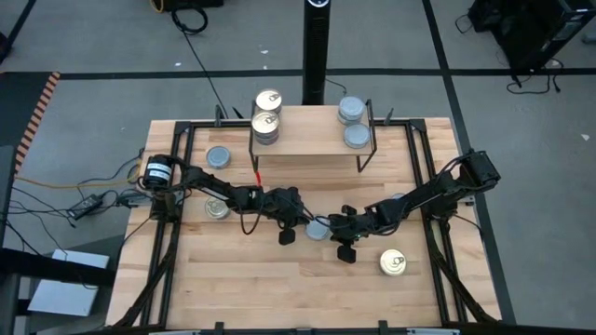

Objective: Stack canned seafood by type on shelf
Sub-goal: Stack the green tuna can on the bottom green tuna can on the shelf

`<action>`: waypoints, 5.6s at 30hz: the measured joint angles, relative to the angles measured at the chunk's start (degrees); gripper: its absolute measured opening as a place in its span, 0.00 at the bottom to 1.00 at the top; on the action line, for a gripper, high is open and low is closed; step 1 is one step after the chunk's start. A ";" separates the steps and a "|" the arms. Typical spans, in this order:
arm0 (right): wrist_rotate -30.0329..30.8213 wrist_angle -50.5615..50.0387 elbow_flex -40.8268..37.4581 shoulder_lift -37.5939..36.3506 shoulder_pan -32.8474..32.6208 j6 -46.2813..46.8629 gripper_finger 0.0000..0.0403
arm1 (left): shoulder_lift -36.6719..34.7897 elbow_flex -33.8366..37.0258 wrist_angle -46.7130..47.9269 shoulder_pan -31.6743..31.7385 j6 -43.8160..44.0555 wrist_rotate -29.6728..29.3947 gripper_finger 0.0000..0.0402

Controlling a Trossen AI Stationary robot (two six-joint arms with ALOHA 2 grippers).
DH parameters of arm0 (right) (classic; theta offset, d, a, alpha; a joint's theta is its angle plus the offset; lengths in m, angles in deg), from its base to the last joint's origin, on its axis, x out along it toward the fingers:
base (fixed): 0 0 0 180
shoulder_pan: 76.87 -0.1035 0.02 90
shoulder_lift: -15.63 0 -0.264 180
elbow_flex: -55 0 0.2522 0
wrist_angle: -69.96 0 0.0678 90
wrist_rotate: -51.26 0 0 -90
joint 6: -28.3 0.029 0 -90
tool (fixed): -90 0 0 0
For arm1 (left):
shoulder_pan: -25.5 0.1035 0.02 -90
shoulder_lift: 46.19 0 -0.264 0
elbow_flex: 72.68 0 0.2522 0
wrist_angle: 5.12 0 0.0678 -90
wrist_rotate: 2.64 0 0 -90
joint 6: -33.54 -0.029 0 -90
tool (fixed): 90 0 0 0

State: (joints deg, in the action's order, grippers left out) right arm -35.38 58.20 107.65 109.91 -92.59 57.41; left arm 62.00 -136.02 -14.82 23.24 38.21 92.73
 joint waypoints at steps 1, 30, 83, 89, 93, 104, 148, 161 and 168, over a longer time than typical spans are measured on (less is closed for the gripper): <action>0.32 -0.84 0.88 0.00 -0.01 0.30 0.03 | 0.02 0.00 0.00 -0.04 0.00 -0.12 0.05; 8.10 -12.44 8.83 0.24 -2.27 0.46 0.03 | -7.54 0.31 6.20 -0.17 -3.15 -0.53 0.05; 15.73 -0.10 3.21 1.11 -1.27 -2.39 0.03 | -7.74 4.55 8.17 -4.58 3.04 -10.74 0.05; 15.63 -1.65 3.26 1.07 -1.27 -1.25 0.03 | -7.74 4.55 7.66 -4.65 3.06 -10.67 0.05; 15.50 -2.70 3.24 1.07 -1.29 -0.36 0.03 | -7.74 4.55 6.74 -4.65 3.06 -10.67 0.05; 15.44 -4.37 3.15 1.11 -1.74 1.37 0.03 | -7.74 4.55 6.51 -4.65 -0.65 -10.67 0.05; 9.83 -3.31 4.89 2.47 -2.91 0.71 0.08 | -7.22 17.29 -26.50 -3.17 -7.30 -4.05 0.01; 8.72 -38.62 21.00 2.47 -3.02 0.68 0.29 | -7.23 20.03 -27.67 -3.19 -9.03 -5.77 0.01; 12.43 -57.02 30.73 2.39 -3.06 -0.91 0.43 | -7.26 20.35 -27.74 -3.41 -8.99 -5.77 0.01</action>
State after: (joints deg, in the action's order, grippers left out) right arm -22.95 1.19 138.38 112.30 -95.65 56.50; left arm 54.74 -115.67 -42.55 19.83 29.22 86.95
